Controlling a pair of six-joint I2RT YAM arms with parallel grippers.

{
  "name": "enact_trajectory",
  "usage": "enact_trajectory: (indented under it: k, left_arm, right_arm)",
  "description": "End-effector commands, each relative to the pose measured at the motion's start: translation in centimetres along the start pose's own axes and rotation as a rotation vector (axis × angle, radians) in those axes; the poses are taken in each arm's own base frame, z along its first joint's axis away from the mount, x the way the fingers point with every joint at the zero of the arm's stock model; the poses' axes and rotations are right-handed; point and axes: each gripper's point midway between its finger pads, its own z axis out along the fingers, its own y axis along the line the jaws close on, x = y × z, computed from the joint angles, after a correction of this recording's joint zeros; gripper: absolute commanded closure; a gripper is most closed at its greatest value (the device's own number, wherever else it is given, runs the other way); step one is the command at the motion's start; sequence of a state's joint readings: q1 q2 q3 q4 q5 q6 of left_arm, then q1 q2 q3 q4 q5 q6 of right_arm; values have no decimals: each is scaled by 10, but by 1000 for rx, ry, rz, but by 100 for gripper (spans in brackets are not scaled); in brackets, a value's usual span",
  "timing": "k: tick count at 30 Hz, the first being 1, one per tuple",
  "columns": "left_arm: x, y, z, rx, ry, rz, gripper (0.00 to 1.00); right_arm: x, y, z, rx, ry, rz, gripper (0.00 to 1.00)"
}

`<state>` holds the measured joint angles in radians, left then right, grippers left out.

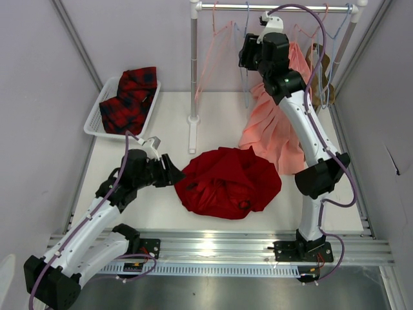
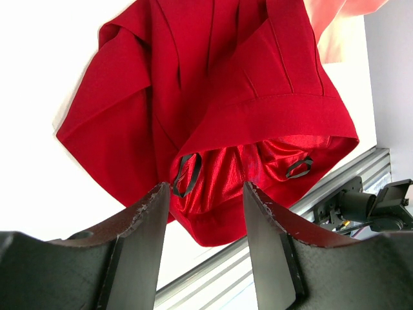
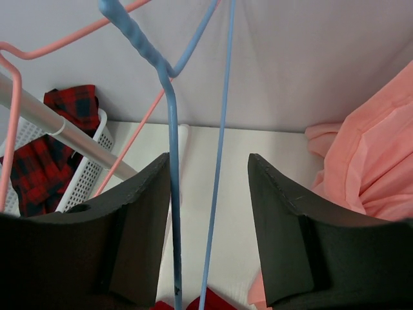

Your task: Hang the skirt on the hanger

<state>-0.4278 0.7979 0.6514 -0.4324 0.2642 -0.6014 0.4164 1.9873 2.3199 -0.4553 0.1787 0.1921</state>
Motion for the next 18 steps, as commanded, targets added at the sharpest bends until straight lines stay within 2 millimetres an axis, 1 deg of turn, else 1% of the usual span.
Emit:
enact_trajectory:
  k: [1,2,3,5,6,8,9,10,12,13,18]
  left_arm:
    - [-12,-10,-5,22,-39,30,46]
    - [-13,-10,-5,22,-40,29,46]
    - [-12,-9,-5,21,-36,28,45]
    - [-12,-9,-4,22,-37,26,45]
    - [-12,-9,-4,22,-37,28,45]
    - [-11,-9,-4,21,-36,26,46]
    - [-11,-8,-4,20,-34,26,46]
    - [-11,-8,-4,20,-34,24,46]
    - [-11,-8,-4,21,-36,23,46]
    - [-11,-8,-4,21,-38,22,46]
    - [-10,-8,-2,19,-32,22,46]
  right_arm:
    - [-33,-2,-21,2,-73,-25,46]
    - [-32,-1,-20,0,-68,-29,47]
    - [-36,-1,-21,1,-76,-34,48]
    - [-30,0,-16,-9,-61,-47,50]
    - [-31,1,-16,-13,-62,-48,50]
    - [-33,2,-14,-28,-60,-59,50]
    - [-25,3,-8,-31,-43,-64,50]
    - [-29,3,-9,-34,-48,-61,50]
    - [-23,1,-3,-32,-33,-63,53]
    - [-24,0,-2,-31,-35,-60,54]
    - [-18,3,3,-49,-30,-65,54]
